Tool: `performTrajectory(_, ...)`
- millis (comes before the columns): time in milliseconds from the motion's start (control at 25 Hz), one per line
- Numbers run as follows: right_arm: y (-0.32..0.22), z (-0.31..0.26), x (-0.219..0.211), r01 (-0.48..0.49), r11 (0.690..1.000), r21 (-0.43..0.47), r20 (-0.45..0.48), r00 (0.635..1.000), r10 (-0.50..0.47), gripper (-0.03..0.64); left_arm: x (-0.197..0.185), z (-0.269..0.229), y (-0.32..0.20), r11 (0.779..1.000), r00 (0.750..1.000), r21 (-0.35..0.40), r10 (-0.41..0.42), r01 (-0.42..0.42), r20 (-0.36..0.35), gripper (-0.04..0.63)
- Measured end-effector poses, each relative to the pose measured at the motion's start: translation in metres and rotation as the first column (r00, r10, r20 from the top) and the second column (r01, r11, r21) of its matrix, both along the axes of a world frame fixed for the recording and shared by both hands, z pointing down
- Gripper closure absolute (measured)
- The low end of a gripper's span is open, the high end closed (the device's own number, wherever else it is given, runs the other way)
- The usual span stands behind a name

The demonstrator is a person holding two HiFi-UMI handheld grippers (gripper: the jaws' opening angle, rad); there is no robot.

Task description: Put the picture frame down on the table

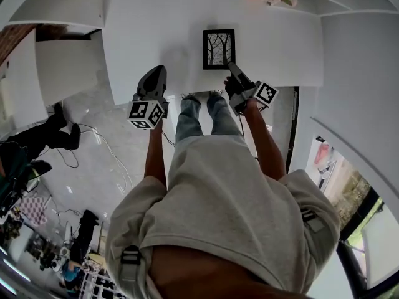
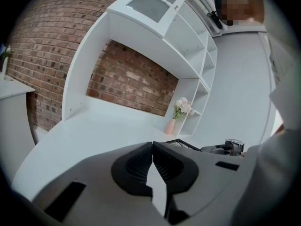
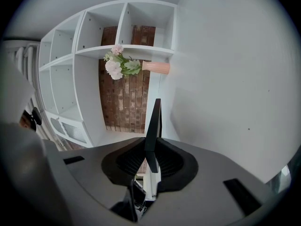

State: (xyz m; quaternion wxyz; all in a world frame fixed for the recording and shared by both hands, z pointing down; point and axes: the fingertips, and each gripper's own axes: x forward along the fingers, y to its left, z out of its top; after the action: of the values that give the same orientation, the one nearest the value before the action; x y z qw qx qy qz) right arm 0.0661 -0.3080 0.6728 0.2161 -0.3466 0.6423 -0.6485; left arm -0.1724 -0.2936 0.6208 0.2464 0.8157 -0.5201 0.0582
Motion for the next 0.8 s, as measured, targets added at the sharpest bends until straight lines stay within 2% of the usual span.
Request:
performTrajectory(280, -0.004, -0.008, 0.009, -0.001, 1.000, 0.016, 0.011, 1.000, 0.001, 0.529, 0.020, -0.004, 0.026, 1.000, 1.000, -0.007, -0.009, 0.009, -0.004, 0.578)
performTrajectory(480, -0.054, -0.008, -0.032, 0.011, 0.999, 0.051, 0.015, 1.000, -0.011, 0.529, -0.013, 0.009, 0.012, 0.999, 0.999, -0.020, -0.032, 0.032, -0.014, 0.578)
performTrajectory(800, -0.112, -0.028, -0.066, 0.034, 0.991, 0.129, 0.022, 0.999, -0.037, 0.529, -0.026, 0.015, 0.011, 0.999, 0.999, -0.028, -0.044, 0.043, -0.024, 0.578)
